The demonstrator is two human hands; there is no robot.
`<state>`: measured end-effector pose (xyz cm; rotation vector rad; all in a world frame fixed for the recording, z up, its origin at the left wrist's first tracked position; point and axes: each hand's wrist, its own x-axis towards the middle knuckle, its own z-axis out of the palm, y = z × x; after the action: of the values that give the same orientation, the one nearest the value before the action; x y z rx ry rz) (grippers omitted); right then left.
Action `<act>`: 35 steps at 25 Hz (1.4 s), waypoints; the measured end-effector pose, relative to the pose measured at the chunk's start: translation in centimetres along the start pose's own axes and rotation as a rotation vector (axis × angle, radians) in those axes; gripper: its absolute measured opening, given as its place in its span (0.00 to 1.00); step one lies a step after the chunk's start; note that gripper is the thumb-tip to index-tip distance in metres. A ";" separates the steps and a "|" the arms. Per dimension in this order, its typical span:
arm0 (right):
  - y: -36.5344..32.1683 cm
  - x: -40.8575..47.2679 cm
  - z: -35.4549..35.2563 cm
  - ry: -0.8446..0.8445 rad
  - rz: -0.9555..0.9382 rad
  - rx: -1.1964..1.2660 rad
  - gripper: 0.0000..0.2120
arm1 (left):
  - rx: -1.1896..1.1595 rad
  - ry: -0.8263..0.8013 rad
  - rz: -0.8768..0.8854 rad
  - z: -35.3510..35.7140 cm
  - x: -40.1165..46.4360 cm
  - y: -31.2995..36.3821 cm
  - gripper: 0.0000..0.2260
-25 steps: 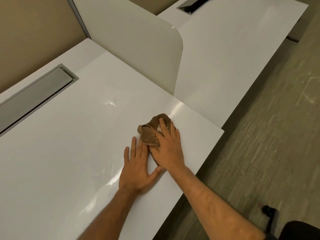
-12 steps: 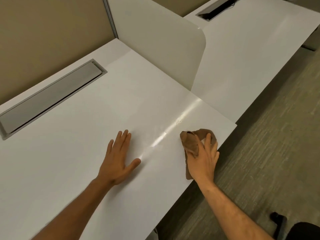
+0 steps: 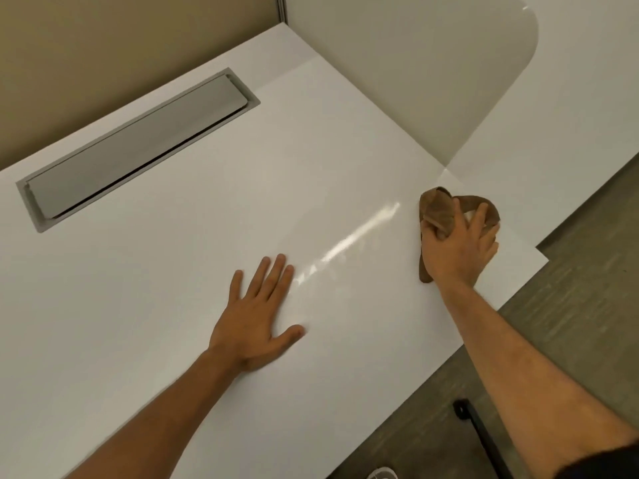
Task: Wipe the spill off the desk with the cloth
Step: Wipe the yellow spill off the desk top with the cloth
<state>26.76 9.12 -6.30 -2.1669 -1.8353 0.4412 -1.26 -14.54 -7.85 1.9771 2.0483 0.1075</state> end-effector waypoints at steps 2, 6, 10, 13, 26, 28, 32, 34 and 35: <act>-1.8 1.7 0.9 0.027 -0.043 -0.014 0.31 | -0.002 -0.003 -0.005 0.1 0.0 0.0 0.43; -6.0 3.5 2.5 0.006 -0.177 -0.012 0.28 | -0.015 0.013 -0.006 0.4 0.0 -0.2 0.43; -9.8 1.7 4.1 -0.100 -0.442 -0.046 0.28 | -0.035 0.005 -0.008 0.1 0.1 -0.2 0.43; -10.7 -2.9 5.2 -0.205 -0.666 -0.037 0.30 | -0.079 0.020 -0.020 -0.2 -0.1 -0.2 0.45; 2.3 -22.2 2.0 -0.428 -1.142 0.051 0.27 | -0.335 0.124 -0.087 -0.3 -0.8 -0.7 0.45; 4.5 -22.9 1.2 -0.453 -1.162 0.065 0.26 | -0.259 0.090 -0.086 -0.5 -0.6 -0.3 0.45; 8.5 -21.9 -0.5 -0.478 -1.096 0.135 0.26 | -0.206 0.102 -0.116 -0.3 -0.4 -0.2 0.41; 11.0 -19.6 -1.7 -0.401 -0.970 0.212 0.25 | -0.207 0.123 -0.120 0.0 -0.5 -0.5 0.38; 11.9 -18.0 -2.5 -0.364 -0.895 0.232 0.24 | -0.205 0.128 -0.122 0.1 -0.5 -0.6 0.38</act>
<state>35.79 -10.61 -7.63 -0.9844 -2.5307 0.7944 -1.80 -15.06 -7.98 1.7592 2.1350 0.4114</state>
